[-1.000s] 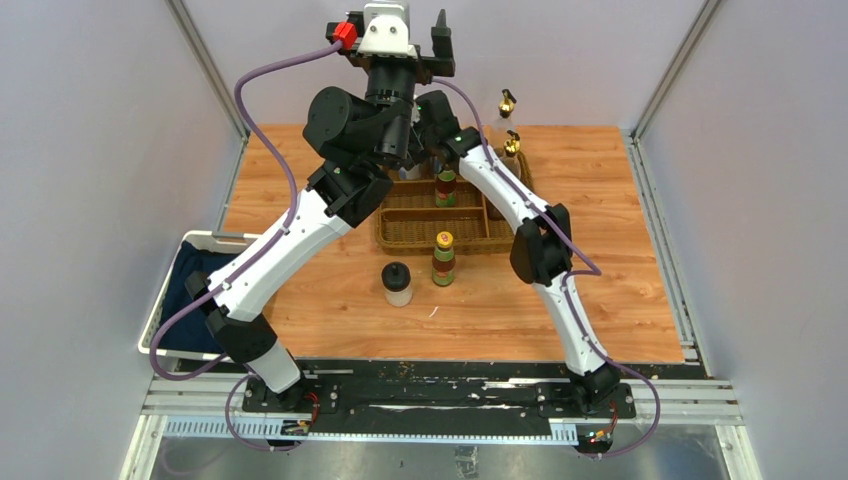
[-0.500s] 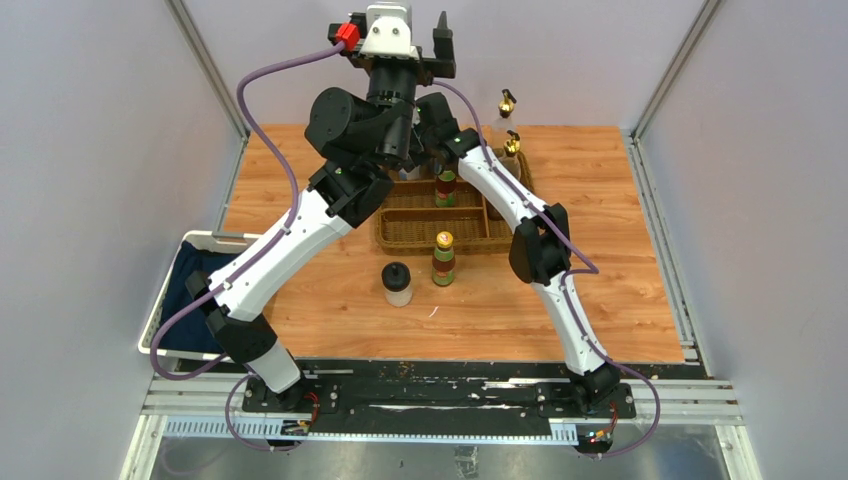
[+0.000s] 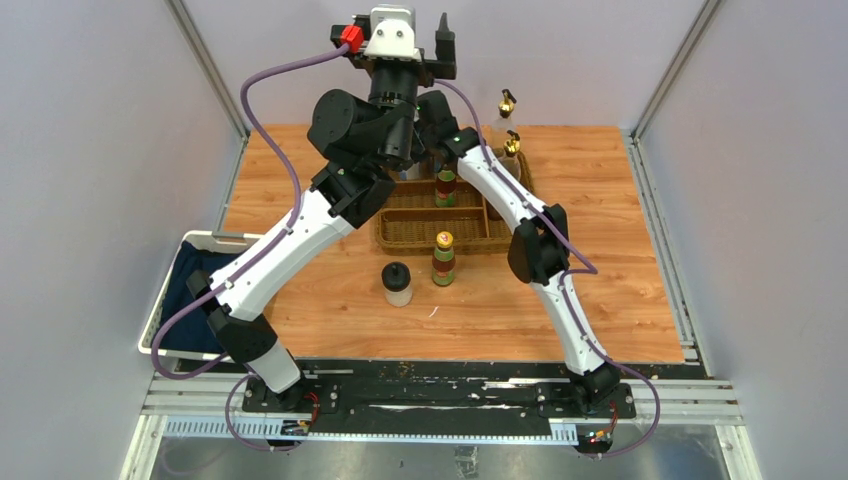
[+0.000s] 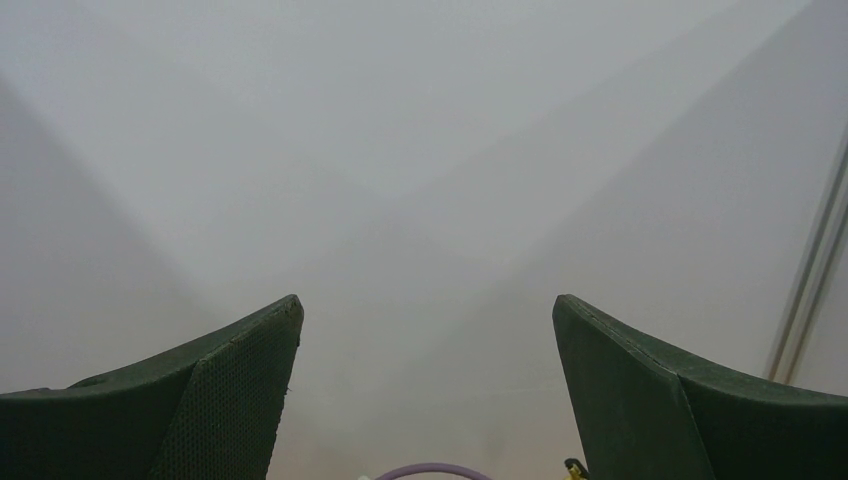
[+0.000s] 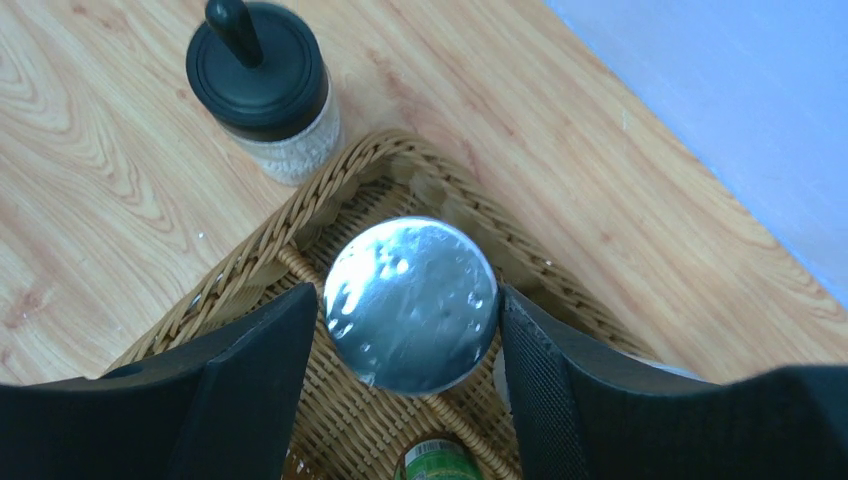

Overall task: Organize the condiment bottles
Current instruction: Place the bottle in the storage box.

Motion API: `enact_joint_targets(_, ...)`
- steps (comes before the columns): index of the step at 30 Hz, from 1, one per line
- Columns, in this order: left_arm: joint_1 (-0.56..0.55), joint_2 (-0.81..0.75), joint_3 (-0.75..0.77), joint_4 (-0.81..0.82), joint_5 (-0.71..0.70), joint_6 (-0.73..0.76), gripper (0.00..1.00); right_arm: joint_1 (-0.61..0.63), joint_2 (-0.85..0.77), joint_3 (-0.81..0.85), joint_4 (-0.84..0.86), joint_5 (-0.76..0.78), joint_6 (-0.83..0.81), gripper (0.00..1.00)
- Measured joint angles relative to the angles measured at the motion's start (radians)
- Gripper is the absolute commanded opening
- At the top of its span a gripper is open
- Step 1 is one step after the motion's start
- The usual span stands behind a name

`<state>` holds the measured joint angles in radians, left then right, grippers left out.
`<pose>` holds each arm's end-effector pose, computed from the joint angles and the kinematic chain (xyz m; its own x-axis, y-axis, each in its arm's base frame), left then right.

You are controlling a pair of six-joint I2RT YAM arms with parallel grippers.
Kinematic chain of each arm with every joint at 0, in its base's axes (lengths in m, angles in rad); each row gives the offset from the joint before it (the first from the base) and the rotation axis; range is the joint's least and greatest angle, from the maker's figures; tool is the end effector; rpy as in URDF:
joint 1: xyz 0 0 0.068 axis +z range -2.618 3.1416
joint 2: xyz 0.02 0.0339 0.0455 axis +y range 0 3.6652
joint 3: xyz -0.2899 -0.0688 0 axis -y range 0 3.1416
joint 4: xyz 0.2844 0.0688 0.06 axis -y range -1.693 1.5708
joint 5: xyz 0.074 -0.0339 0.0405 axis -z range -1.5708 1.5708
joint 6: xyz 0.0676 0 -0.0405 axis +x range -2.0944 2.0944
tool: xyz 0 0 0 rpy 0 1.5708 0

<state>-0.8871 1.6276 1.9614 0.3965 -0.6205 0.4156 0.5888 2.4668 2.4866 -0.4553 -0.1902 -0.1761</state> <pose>0.2715 -0.2710 0.6389 0.5297 -0.1301 -0.8382 0.1566 0.9862 -0.0541 0.5391 0.3754 0.3010 -0.2249 -0.3571 -0.9066 -0.7387 0.6692 -0.0803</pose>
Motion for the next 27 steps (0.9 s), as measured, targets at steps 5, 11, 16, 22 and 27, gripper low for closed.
enact_joint_targets(5, 0.000, 0.000, -0.006, 0.002, 0.000, 0.002, 1.00, 0.000, 0.001, 0.029, 0.036, 0.005, -0.006, 0.73)
enact_joint_targets(11, 0.000, 0.005, -0.006, 0.005, 0.000, 0.004, 1.00, 0.000, 0.001, 0.035, 0.061, 0.010, -0.019, 0.74)
enact_joint_targets(16, 0.000, 0.008, -0.013, 0.008, 0.000, 0.005, 1.00, 0.000, 0.001, 0.035, 0.071, 0.017, -0.031, 0.74)
enact_joint_targets(22, 0.000, 0.010, -0.013, 0.008, 0.000, 0.004, 1.00, 0.002, 0.000, 0.035, 0.074, 0.016, -0.036, 0.73)
enact_joint_targets(27, 0.000, 0.010, -0.013, 0.009, -0.001, 0.004, 1.00, 0.015, -0.018, 0.022, 0.074, 0.016, -0.061, 0.73)
